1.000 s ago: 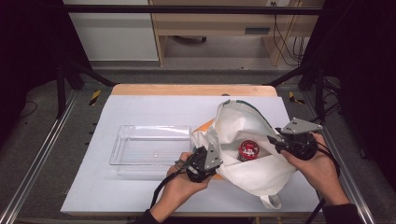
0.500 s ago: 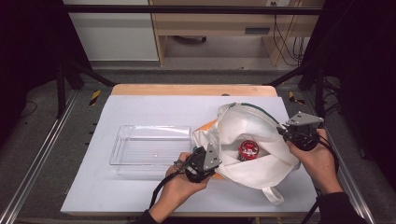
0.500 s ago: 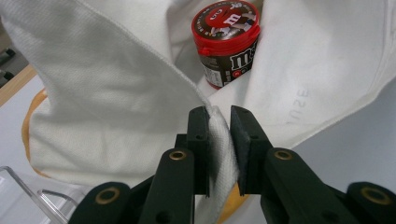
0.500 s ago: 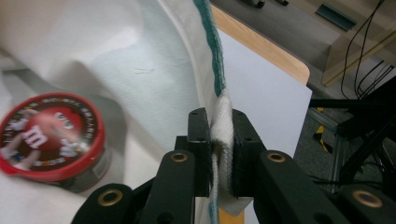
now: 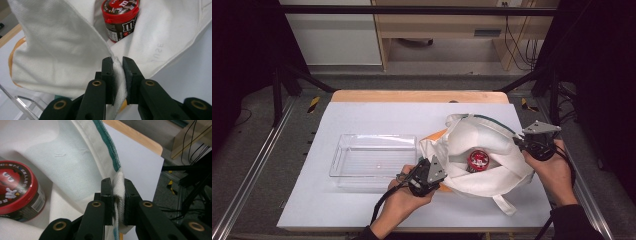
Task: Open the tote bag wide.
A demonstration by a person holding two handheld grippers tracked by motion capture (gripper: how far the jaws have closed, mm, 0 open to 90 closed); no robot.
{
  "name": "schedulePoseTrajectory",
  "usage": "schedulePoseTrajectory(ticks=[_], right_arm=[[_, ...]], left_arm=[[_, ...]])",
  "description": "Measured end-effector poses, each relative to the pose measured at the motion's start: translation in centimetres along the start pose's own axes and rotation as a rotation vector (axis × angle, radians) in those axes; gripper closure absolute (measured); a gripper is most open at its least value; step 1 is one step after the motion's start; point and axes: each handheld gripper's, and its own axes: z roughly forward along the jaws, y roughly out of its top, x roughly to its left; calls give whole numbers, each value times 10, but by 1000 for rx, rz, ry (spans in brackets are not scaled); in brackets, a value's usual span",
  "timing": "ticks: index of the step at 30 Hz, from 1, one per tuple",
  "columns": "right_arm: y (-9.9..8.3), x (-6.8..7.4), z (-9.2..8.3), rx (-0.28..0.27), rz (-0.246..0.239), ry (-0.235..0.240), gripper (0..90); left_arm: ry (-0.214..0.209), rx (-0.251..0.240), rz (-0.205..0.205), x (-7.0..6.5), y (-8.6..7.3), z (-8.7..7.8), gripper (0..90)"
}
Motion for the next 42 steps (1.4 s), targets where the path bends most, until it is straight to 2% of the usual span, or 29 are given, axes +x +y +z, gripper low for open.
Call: schedulePoseTrajectory(ticks=[5,7,12,14,20,25,27,35,42], right_arm=[[10,1,-12,-18,-48,-37,816],[11,-2,-13,-15,-40,-45,817],[2,-9,2,16,-7,-50,816],[-3,-10,12,27,20,-52,816],[-21,-11,34,58,62,-47,816],[-30,-15,38,36,91,-18,816],[-31,-15,39,46,83,-17,816],[-22,-16,32,39,65,-73,816],[-34,-15,48,98,86,-69,814]], left_arm=[[4,0,6,0,-1,-5,809],[1,2,-3,1,-3,-5,814],[-6,15,-10,2,-9,0,817],[-6,19,-16,2,-12,3,817],[-5,30,-15,0,-17,8,821],[-7,31,-19,1,-18,8,823],[-7,33,-18,0,-18,7,823],[-10,37,-20,-2,-21,5,824],[-18,44,-21,-3,-26,4,825]])
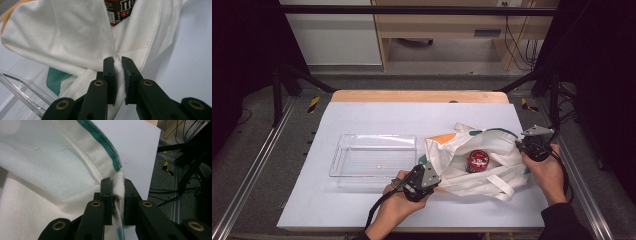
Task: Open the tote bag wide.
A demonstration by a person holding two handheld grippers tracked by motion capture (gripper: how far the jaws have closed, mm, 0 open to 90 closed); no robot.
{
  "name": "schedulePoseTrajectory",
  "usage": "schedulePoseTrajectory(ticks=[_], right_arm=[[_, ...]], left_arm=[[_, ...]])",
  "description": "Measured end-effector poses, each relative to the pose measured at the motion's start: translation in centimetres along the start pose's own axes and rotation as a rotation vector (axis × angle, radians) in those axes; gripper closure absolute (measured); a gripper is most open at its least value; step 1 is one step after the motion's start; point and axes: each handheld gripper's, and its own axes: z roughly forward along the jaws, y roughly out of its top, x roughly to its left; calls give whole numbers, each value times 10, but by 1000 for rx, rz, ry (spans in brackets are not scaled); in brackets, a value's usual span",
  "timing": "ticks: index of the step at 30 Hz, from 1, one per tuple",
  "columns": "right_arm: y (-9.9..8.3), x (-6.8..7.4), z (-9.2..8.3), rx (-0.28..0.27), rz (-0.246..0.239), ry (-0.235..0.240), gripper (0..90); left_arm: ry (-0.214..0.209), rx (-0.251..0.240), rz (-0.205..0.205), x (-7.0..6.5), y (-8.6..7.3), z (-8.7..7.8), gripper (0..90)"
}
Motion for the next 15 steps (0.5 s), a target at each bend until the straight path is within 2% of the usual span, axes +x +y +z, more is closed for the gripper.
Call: schedulePoseTrajectory(ticks=[8,15], right_arm=[[1,0,0,10,-4,-7,809],[3,1,5,40,-17,-19,803]], left_arm=[[-3,5,6,-2,-2,-1,826],[-7,3,9,-2,-3,-1,827]])
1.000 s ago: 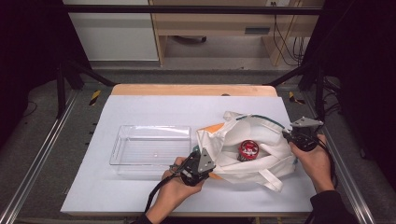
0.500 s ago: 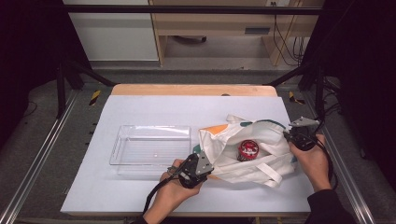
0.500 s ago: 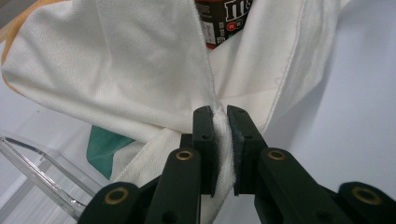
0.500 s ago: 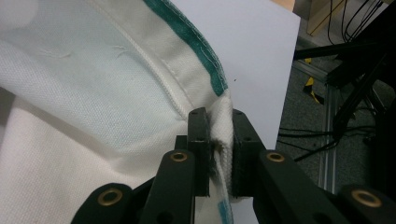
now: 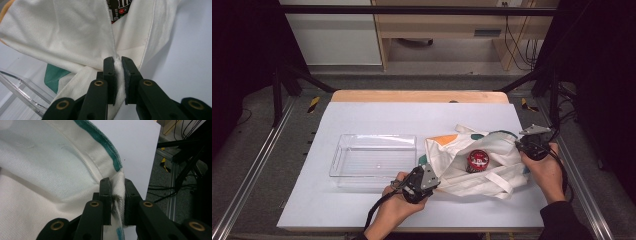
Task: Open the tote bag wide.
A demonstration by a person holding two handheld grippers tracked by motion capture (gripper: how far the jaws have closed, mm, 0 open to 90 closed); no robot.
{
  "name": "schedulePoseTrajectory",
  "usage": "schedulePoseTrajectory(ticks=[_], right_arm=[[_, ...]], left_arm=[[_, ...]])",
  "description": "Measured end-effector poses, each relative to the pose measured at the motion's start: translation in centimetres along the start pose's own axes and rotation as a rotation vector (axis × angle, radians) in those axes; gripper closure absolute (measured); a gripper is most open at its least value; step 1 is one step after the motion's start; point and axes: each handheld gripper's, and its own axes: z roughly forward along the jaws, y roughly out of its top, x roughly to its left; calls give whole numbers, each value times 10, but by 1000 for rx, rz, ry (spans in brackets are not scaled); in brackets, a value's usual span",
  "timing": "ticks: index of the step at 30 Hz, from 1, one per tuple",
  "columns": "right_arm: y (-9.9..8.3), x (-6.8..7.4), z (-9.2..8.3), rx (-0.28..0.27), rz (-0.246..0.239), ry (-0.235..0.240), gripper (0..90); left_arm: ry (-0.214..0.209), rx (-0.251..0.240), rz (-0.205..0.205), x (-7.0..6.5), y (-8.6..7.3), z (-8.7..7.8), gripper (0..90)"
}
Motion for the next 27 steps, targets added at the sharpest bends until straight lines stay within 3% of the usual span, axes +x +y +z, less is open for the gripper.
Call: schedulePoseTrajectory(ticks=[6,10,16,23,27], right_arm=[[0,0,-2,2,9,5,764],[0,-1,-7,-4,35,9,626],[5,0,-30,-85,39,21,444],[6,4,-68,-173,36,45,341],[1,12,-84,-183,15,66,290]], left_arm=[[0,1,-2,0,-2,1,826],[4,-3,9,-1,-1,1,817],[24,-9,31,-1,-1,1,760],[54,-34,8,1,1,-3,572],[72,-27,27,1,5,-6,469]])
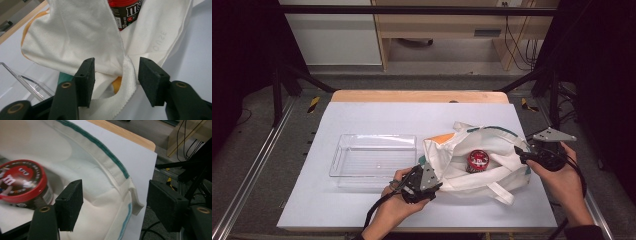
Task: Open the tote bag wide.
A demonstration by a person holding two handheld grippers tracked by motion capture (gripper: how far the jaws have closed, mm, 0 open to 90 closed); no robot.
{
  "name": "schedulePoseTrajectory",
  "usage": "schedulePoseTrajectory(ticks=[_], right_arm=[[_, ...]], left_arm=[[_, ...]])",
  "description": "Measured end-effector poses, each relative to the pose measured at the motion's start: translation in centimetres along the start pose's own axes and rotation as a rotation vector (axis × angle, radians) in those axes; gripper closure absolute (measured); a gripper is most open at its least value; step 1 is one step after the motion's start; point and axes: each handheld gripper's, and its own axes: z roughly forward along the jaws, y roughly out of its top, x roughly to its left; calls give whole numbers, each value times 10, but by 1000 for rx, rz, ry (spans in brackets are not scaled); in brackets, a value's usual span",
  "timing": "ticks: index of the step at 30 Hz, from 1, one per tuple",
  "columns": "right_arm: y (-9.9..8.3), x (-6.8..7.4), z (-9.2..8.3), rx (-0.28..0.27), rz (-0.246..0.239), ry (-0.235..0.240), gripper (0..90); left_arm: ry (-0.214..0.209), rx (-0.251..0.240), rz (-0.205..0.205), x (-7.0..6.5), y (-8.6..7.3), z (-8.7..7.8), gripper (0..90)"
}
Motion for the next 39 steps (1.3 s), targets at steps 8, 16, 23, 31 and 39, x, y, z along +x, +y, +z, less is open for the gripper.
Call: schedulePoseTrajectory(ticks=[8,16,23,31,39], right_arm=[[-8,18,-18,-5,-21,18,241],[-12,28,-22,18,-20,7,175],[-14,36,-36,-22,-5,-25,261],[-15,38,-54,-42,10,-38,396],[-12,24,-48,-36,50,-56,456]], left_arm=[[5,-8,-3,5,10,-8,368],[11,-14,-38,16,18,-7,324],[23,-5,-38,17,26,-6,313],[58,-25,-36,34,52,-13,315],[46,-52,-31,35,72,-6,314]])
